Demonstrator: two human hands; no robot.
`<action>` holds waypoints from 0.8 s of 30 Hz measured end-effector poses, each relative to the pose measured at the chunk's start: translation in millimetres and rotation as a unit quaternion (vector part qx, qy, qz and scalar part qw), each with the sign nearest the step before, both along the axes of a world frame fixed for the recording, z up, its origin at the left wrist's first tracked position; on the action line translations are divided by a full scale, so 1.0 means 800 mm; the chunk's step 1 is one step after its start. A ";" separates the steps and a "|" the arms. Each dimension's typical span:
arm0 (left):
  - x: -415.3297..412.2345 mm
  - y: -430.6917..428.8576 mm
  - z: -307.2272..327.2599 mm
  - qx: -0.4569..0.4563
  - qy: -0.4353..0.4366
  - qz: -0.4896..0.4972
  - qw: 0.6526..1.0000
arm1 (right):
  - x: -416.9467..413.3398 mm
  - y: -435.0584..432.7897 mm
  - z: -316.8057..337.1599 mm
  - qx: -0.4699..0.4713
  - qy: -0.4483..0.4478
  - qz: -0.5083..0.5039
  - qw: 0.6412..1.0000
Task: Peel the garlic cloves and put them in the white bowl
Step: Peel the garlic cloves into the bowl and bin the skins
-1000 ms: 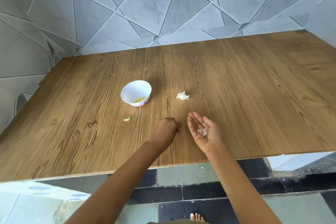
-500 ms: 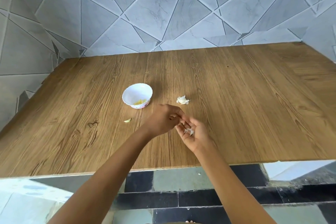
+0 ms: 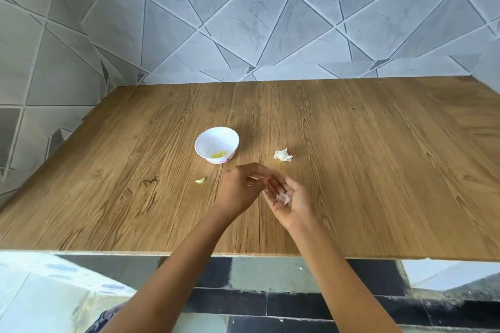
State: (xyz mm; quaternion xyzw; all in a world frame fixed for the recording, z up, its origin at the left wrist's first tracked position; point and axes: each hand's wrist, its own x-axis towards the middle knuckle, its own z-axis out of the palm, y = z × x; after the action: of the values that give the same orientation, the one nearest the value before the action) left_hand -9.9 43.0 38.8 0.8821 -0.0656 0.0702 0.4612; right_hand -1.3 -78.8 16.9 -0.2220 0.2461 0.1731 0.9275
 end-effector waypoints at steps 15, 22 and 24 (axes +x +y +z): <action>-0.159 0.167 -0.040 -0.129 0.031 0.428 0.894 | -0.031 0.162 -0.008 0.011 -0.006 0.301 0.954; -0.284 0.246 -0.051 -0.154 0.038 0.546 0.822 | -0.093 0.293 -0.012 0.007 -0.018 0.436 0.900; -0.315 0.273 -0.060 -0.156 0.043 0.568 0.807 | -0.117 0.333 -0.018 -0.003 -0.018 0.462 0.887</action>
State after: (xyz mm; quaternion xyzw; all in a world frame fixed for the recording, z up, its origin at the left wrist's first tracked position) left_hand -262.1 261.2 -8.9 0.6800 0.4789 0.2913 0.4727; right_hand -94.8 187.9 2.2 -0.3166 0.0997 0.5773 0.7460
